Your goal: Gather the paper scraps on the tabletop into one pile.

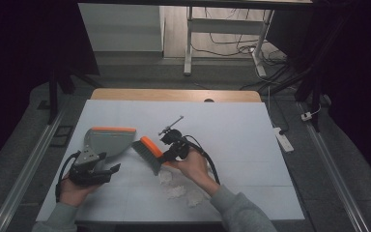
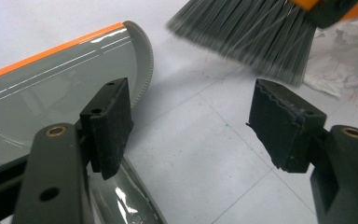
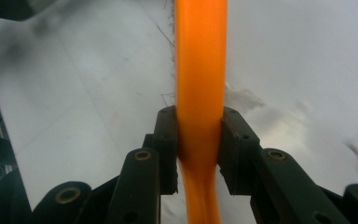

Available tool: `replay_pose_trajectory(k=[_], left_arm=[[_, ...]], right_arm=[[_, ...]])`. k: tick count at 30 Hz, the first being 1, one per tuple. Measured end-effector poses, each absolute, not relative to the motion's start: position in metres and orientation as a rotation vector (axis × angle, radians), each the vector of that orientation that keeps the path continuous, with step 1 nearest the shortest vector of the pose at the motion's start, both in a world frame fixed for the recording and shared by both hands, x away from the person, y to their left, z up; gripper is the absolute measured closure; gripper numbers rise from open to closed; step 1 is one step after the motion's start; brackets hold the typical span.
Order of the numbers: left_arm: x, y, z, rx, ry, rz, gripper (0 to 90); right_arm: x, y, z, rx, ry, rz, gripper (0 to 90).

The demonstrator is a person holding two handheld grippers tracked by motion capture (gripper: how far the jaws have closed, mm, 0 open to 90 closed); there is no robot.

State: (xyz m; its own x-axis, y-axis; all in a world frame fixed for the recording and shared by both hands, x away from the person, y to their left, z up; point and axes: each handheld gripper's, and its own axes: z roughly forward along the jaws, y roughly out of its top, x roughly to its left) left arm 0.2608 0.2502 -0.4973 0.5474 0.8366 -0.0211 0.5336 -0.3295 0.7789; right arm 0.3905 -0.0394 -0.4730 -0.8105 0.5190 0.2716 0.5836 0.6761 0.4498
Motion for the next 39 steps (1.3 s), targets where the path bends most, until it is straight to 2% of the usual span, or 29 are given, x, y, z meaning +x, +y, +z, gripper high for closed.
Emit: replay_pose_trajectory(k=[11,21,31,39], left_arm=[[0.262,0.248,-0.498,2.025,1.105,0.501,30.4],[0.262,0.249,-0.499,2.021,1.109,0.505,30.5],[0.262,0.247,-0.5,2.03,1.113,0.504,30.4],[0.261,0.248,-0.5,2.022,1.116,0.503,30.5]], right_arm=[[0.398,-0.099,-0.45,-1.053,-2.769,-0.923,70.5],[0.371,-0.116,-0.415,-0.924,-2.767,-1.122,70.5],[0.343,-0.095,-0.442,-0.746,-2.826,-0.904,70.5],[0.354,-0.079,-0.463,-0.744,-2.884,-0.801,70.5]])
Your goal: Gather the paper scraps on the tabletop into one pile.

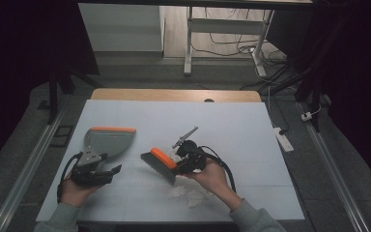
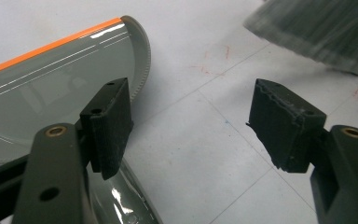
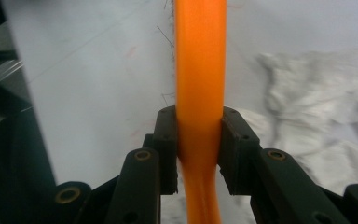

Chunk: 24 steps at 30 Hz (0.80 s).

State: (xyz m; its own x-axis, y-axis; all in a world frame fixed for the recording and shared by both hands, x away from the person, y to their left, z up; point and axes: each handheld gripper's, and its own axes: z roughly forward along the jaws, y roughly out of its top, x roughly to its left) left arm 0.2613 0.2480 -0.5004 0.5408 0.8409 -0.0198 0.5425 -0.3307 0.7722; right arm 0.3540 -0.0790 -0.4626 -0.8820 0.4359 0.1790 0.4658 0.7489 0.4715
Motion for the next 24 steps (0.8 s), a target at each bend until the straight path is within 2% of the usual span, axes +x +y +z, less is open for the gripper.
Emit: replay_pose_trajectory(k=[8,15,24], left_arm=[[0.262,0.246,-0.501,2.031,1.118,0.508,30.5],[0.26,0.243,-0.501,2.032,1.107,0.508,30.4],[0.261,0.245,-0.5,2.003,1.134,0.498,29.3]], right_arm=[[0.367,-0.107,-0.452,-0.858,-2.843,-0.927,70.5],[0.348,-0.127,-0.421,-0.795,-2.857,-1.05,70.5],[0.325,-0.166,-0.414,-0.781,-2.889,-0.974,70.5]])
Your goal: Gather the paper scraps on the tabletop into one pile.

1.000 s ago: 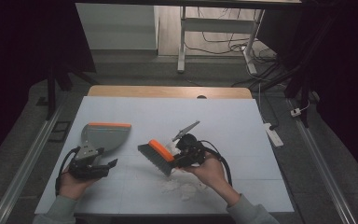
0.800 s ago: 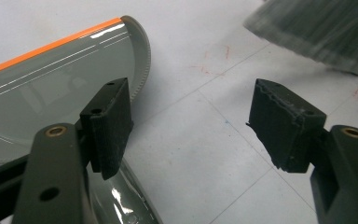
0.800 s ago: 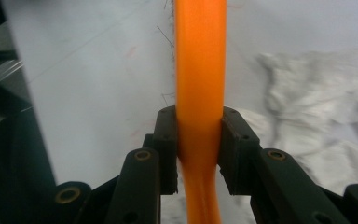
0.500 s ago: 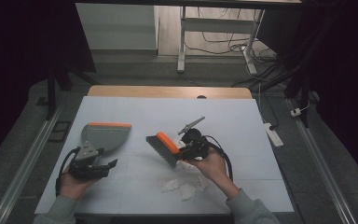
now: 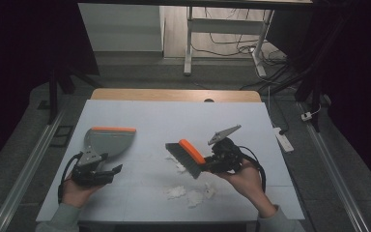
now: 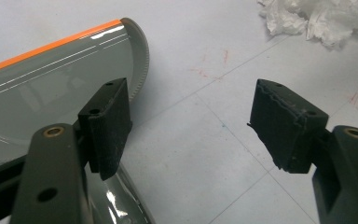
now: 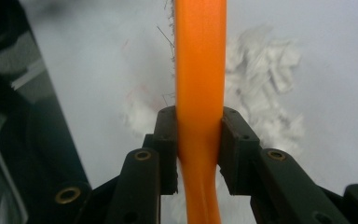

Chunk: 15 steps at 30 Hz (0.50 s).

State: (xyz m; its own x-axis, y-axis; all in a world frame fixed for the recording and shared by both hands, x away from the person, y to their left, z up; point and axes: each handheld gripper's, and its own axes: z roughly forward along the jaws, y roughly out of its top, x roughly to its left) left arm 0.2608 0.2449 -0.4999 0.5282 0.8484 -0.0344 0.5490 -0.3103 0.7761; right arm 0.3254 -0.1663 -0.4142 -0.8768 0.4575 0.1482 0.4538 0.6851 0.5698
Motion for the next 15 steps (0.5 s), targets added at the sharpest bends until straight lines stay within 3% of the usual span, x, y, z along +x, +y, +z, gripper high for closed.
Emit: replay_pose_trajectory(k=[15], left_arm=[[0.262,0.245,-0.501,2.021,1.124,0.497,29.0]], right_arm=[[0.291,-0.114,-0.441,0.449,3.203,0.671,70.4]])
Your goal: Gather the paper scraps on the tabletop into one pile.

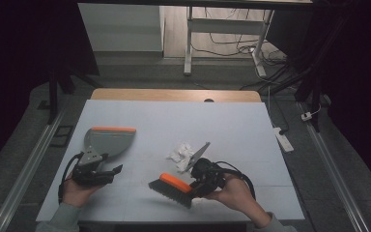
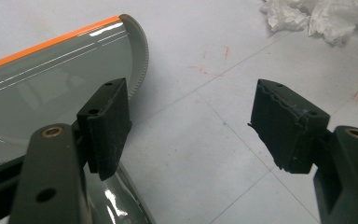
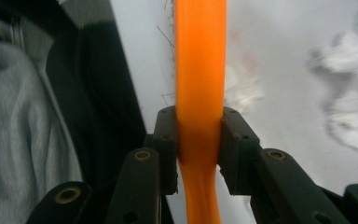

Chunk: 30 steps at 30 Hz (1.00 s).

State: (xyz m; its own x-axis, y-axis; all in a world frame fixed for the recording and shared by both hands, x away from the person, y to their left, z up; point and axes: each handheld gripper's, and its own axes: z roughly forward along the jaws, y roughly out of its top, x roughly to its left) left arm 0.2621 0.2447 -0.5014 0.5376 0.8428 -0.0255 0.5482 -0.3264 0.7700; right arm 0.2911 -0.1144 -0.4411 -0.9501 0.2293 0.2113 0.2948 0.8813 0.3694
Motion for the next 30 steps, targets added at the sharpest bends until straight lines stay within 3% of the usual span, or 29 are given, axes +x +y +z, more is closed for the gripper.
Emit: replay_pose_trajectory(k=[8,13,21,30], left_arm=[[0.263,0.246,-0.502,2.016,1.13,0.497,29.0],[0.263,0.245,-0.502,2.022,1.128,0.5,29.0],[0.263,0.245,-0.502,2.026,1.129,0.499,29.0],[0.263,0.244,-0.502,2.03,1.126,0.502,29.0]], right_arm=[[0.292,-0.104,-0.451,-0.415,-2.957,-0.478,70.5],[0.312,-0.105,-0.453,-0.477,-2.997,-0.485,70.5],[0.342,-0.115,-0.444,-0.665,-3.107,-0.579,70.5],[0.333,-0.13,-0.414,-0.656,-3.008,-0.839,70.5]])
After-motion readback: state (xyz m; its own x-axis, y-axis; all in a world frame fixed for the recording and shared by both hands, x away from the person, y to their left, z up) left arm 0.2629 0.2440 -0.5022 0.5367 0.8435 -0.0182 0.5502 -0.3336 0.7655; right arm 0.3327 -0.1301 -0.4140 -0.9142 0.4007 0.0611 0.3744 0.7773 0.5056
